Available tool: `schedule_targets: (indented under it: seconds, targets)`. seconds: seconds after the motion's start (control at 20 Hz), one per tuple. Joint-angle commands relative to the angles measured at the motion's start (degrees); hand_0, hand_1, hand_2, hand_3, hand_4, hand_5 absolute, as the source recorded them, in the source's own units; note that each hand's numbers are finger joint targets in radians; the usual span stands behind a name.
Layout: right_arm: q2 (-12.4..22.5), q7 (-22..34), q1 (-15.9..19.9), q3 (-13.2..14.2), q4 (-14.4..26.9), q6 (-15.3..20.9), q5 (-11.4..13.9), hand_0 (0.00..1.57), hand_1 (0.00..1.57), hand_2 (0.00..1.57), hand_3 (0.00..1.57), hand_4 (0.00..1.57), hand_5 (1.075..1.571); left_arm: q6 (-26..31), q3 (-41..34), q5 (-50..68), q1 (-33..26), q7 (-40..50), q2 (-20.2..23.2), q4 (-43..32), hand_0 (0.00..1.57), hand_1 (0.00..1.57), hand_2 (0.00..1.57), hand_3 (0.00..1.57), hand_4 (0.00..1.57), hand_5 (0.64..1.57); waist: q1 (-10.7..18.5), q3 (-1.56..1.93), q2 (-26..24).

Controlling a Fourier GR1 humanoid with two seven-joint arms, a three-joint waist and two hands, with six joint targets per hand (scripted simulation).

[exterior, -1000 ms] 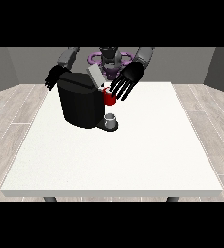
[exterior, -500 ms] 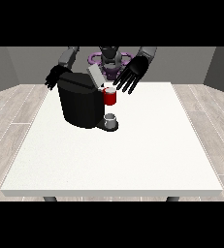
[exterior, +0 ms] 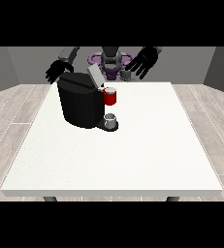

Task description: Insert the coffee pod into the coffee machine and close the lid

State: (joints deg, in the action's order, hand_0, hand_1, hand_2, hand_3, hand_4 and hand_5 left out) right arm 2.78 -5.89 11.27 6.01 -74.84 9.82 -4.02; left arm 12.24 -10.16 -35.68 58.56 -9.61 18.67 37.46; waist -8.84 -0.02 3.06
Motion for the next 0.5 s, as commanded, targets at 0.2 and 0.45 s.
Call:
schedule_targets:
  seconds: [0.2,0.45]
  targets:
    - [3.1,-2.0,-8.0,1.4,-0.3,-3.6,-1.0,0.0,0.0,0.0,0.0,0.43,1.571,3.2,-9.1,13.8,-12.4,-4.7,-8.5,0.5,0.0,0.0,0.0,0.0,0.0,1.571,6.3,-0.02,-11.9]
    - [4.9,2.7,-6.3,-0.8,-4.2,-6.6,-1.2,0.0,0.0,0.0,0.0,0.37,1.571,1.3,-9.8,15.9,-18.2,-4.0,-12.2,1.5,0.0,0.0,0.0,0.0,0.19,1.571,9.2,0.01,-16.8]
